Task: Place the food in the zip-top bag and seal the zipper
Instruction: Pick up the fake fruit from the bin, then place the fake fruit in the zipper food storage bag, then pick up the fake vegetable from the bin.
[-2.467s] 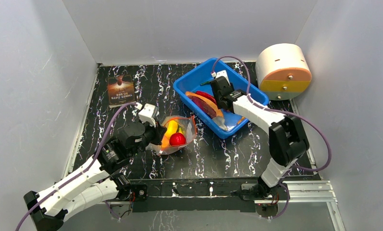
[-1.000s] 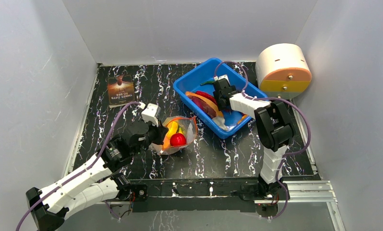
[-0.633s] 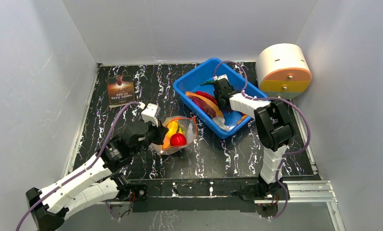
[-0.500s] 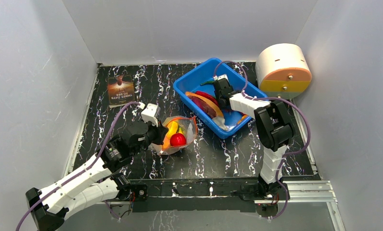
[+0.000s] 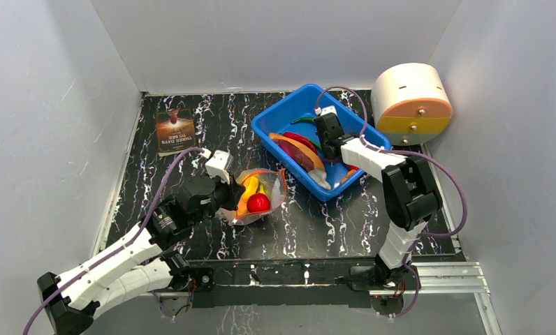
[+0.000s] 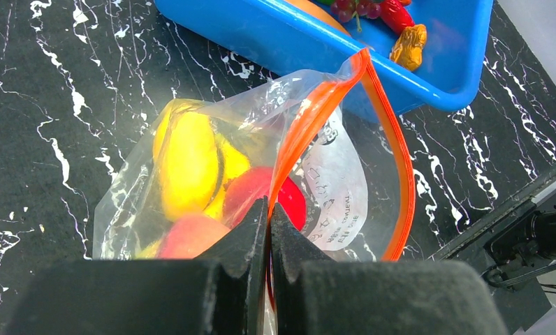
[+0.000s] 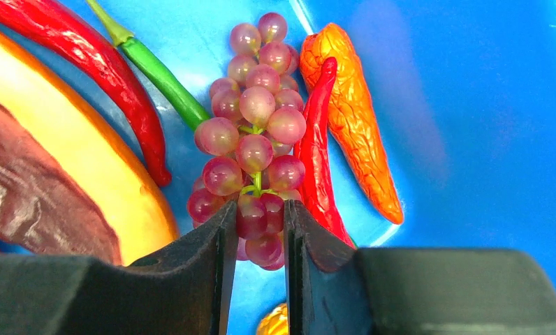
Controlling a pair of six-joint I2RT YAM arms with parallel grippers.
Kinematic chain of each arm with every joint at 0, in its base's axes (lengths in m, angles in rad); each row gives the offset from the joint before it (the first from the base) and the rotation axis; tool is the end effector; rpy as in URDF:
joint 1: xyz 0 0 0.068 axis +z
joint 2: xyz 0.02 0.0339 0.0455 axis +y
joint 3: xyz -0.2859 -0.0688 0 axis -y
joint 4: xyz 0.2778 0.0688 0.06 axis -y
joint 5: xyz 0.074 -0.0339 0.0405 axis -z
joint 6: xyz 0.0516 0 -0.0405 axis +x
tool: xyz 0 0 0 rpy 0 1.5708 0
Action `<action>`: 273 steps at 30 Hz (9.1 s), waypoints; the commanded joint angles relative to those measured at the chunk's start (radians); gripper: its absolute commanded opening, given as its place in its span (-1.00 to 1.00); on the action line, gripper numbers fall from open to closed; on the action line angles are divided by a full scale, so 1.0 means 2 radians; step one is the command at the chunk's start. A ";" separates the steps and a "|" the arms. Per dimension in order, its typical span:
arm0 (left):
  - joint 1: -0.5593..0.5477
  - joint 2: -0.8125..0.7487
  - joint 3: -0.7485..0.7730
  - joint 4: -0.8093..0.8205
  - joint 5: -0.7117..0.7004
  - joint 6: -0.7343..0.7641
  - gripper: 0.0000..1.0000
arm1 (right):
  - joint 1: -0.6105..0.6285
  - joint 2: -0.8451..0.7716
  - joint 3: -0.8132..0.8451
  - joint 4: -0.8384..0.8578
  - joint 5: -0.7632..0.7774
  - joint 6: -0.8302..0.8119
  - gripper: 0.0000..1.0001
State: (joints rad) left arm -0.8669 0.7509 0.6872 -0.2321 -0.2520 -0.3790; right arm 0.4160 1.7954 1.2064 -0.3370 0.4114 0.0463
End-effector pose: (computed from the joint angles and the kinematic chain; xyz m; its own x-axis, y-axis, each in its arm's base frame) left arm 0.1461 -0.1522 0.3146 -0.3913 -0.0927 -0.9156 0.4726 0.8334 -0.2864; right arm 0.3933 0.1512 0.1908 -0.7372 -0.2793 -0.6152 -0.1165 0.9495 -0.2914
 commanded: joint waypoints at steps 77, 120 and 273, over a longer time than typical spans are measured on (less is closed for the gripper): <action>0.000 0.057 0.032 0.051 0.021 -0.033 -1.00 | 0.021 -0.386 -0.033 -0.080 -0.560 0.187 -0.56; 0.000 0.036 0.045 0.060 0.054 -0.056 -1.00 | 0.141 -0.293 -0.122 0.075 -0.473 0.226 -0.56; 0.000 -0.025 0.018 0.003 0.014 -0.065 -1.00 | 0.046 -0.208 0.065 -0.083 -0.194 0.045 -0.61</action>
State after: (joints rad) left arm -0.8669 0.7231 0.7036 -0.2398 -0.2005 -0.4843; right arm 0.4973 1.4677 1.3499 -0.6201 0.1440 0.0700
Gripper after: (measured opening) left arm 0.009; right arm 0.230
